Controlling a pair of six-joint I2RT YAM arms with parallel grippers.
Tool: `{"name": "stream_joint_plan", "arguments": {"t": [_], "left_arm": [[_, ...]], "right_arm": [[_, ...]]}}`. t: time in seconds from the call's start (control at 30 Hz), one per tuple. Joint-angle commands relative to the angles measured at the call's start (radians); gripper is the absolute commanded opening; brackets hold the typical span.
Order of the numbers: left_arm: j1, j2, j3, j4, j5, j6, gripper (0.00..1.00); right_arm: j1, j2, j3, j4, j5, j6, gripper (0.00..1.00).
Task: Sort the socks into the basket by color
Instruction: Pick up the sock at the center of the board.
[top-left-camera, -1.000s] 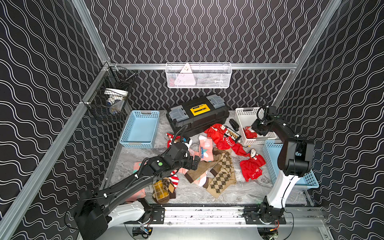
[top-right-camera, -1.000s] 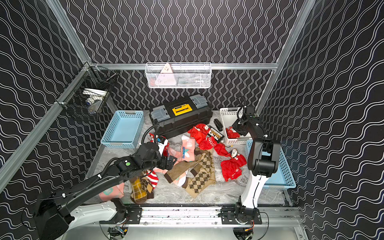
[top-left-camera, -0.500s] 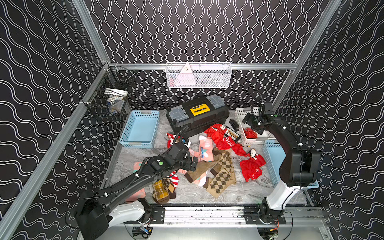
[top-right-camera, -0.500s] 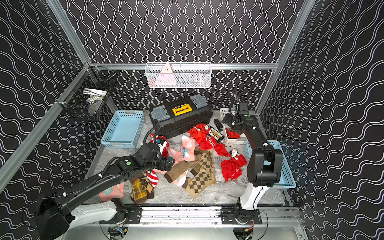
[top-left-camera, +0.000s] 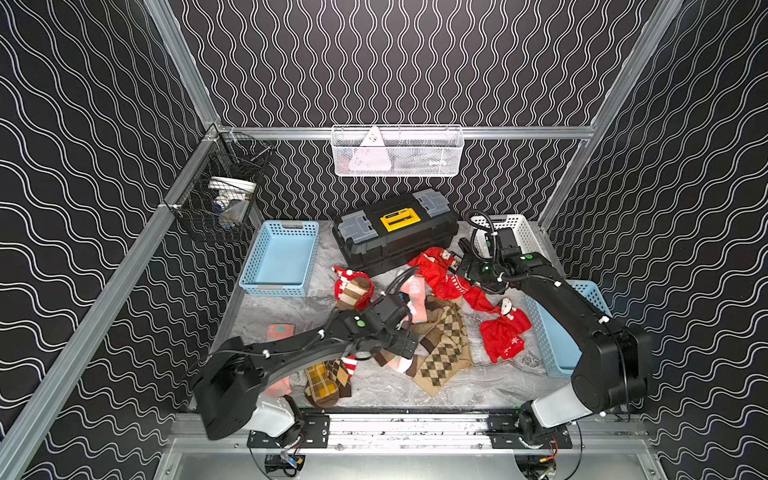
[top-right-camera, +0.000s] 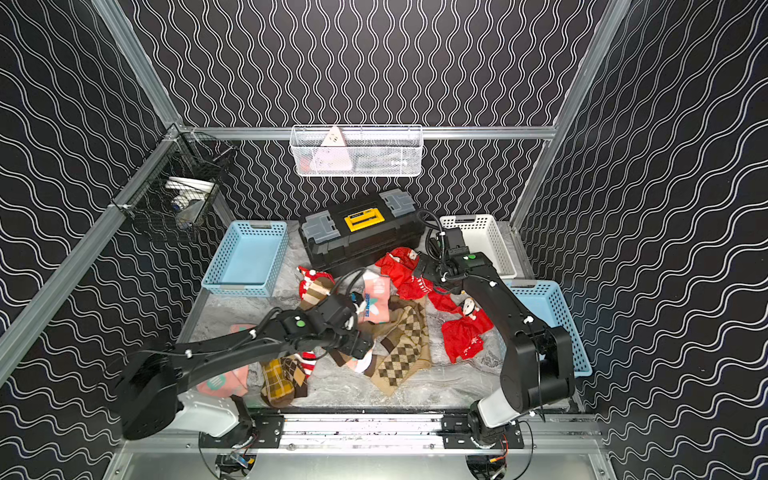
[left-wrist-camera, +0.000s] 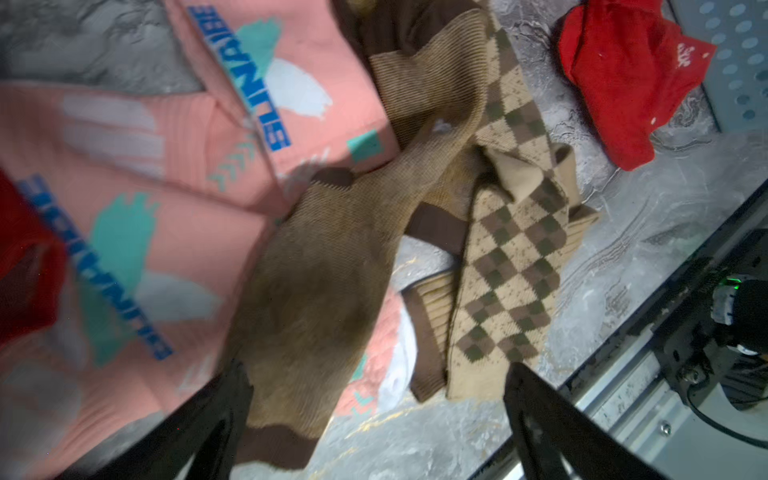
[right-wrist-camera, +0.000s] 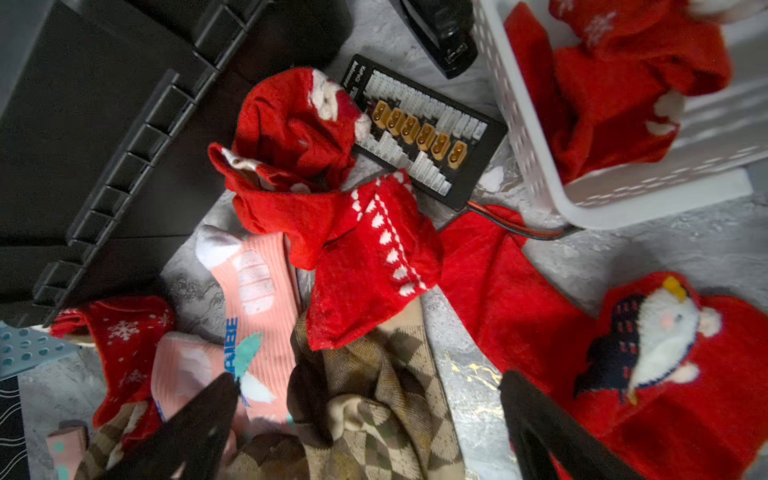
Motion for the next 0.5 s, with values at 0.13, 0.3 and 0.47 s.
{"name": "stream_joint_plan", "arguments": {"t": [0.13, 0.3, 0.47], "left_arm": [[-0.029, 0.177, 0.087, 0.064, -0.132, 0.095, 0.99], [-0.03, 0.237, 0.12, 0.098, -0.182, 0.129, 0.94], [-0.035, 0.294, 0.15, 0.125, -0.194, 0.15, 0.7]], "right_arm": [[0.004, -0.081, -0.023, -0.038, 0.017, 0.018, 1.0], [0.004, -0.113, -0.041, -0.042, 0.008, 0.016, 1.0], [0.004, -0.126, -0.042, -0.044, 0.011, 0.01, 1.0]]}}
